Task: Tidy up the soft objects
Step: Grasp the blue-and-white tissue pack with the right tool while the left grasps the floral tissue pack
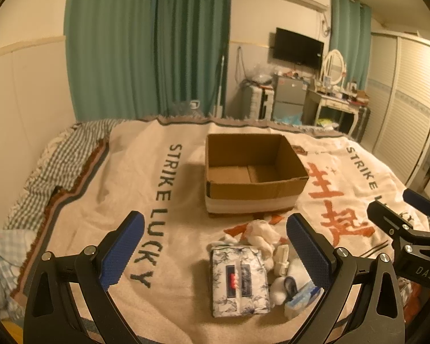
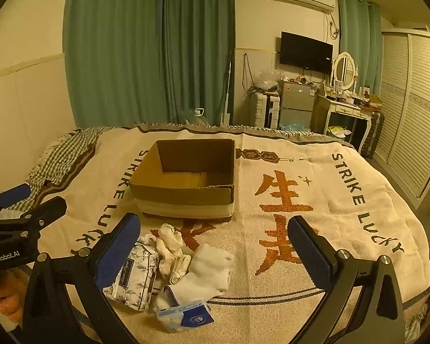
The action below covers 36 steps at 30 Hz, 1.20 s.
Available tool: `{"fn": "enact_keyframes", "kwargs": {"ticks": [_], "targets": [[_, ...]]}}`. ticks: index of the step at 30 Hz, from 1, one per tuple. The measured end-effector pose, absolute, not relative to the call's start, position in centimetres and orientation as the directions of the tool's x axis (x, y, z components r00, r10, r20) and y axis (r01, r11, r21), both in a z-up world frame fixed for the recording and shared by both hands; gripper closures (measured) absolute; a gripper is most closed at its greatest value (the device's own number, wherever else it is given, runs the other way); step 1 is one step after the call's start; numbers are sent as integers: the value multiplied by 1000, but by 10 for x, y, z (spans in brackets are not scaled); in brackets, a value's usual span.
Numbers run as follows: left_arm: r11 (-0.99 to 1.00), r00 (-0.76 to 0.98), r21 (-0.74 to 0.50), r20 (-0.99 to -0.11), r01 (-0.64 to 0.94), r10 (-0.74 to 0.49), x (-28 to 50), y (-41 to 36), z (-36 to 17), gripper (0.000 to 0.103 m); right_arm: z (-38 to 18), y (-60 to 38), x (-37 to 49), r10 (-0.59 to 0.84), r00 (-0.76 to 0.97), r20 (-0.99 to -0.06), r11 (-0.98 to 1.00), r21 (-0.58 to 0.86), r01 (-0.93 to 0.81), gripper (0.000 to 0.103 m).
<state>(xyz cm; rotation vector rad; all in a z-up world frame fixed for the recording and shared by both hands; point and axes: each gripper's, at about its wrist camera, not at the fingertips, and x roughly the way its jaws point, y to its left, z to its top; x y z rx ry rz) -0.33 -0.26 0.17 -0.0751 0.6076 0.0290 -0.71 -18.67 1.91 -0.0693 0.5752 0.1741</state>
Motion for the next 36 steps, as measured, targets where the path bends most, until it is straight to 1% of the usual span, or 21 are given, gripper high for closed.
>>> {"fn": "enact_keyframes", "kwargs": {"ticks": [5,8,13,18,21,26,29,30,32,33,36], "targets": [[997,816,-54,-578,-50,10,-12,-1,0,1,21,-189,-13,147,819,-555,981,-21,-190,0],[997,789,-56,-614,-54,8,-16,1,-12,1,12,-190,-17,145,797,-587,978,-36,-204,0],[995,730,-60,-683,-81,18,-15,3,-39,1,-26,-182,-22,147,716,-683,963,-67,-262,0],[993,665,-50,-746,-104,32,-8,1,-66,1,-72,-173,-21,171,603,-779,946,-43,-323,0],[993,639,-41,-768,-111,40,-5,1,-76,1,-94,-167,-18,163,569,-806,938,-53,-343,0],[993,605,-39,-795,-115,39,2,1,-88,1,-120,-160,-6,179,511,-841,933,-19,-359,0],[992,592,-65,-806,-110,12,8,0,-90,1,-132,-154,-1,193,488,-851,928,-2,-372,0],[992,592,-73,-806,-106,3,9,-1,-90,1,-136,-152,0,199,477,-856,926,5,-376,3],[993,594,-74,-805,-93,-4,11,-3,-91,1,-144,-151,3,197,456,-868,926,12,-378,15],[994,594,-65,-804,-87,-1,12,-6,-91,1,-146,-152,3,192,453,-871,928,11,-373,25],[996,589,-50,-808,-71,2,17,-13,-94,1,-143,-162,5,221,448,-866,934,56,-352,29]]}}
